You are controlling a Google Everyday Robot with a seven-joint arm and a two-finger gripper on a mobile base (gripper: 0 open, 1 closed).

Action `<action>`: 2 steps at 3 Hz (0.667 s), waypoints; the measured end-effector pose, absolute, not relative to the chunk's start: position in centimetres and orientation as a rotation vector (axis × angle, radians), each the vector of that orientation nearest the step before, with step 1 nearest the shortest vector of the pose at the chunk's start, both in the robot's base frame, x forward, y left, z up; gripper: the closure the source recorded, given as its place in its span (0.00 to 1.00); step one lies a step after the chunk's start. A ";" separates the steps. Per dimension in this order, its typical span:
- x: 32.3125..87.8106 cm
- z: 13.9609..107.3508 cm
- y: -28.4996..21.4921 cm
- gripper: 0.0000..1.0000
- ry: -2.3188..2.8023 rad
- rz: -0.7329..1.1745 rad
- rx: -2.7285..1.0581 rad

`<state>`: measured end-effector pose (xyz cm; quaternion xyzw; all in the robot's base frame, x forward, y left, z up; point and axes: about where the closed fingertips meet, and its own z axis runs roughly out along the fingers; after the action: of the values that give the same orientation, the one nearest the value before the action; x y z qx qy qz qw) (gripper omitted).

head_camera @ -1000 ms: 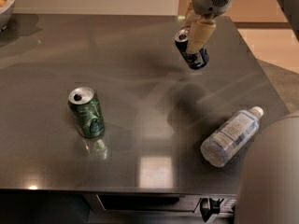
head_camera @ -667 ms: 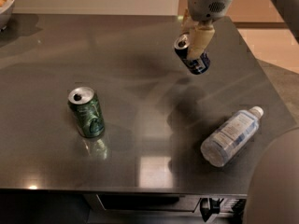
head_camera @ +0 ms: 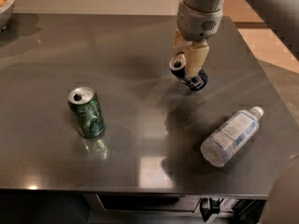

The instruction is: Knock pepsi can over

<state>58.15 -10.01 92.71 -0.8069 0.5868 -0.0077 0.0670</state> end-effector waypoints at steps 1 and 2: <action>56.8 91.6 -9.4 0.59 1.731 -0.017 -2.510; 55.7 90.8 -8.9 0.35 1.707 -0.010 -2.556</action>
Offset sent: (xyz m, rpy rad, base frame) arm -0.0630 0.0013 -0.0279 -0.1274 0.1682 0.1185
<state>55.73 -8.90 90.79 -0.8311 0.5550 -0.0032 0.0342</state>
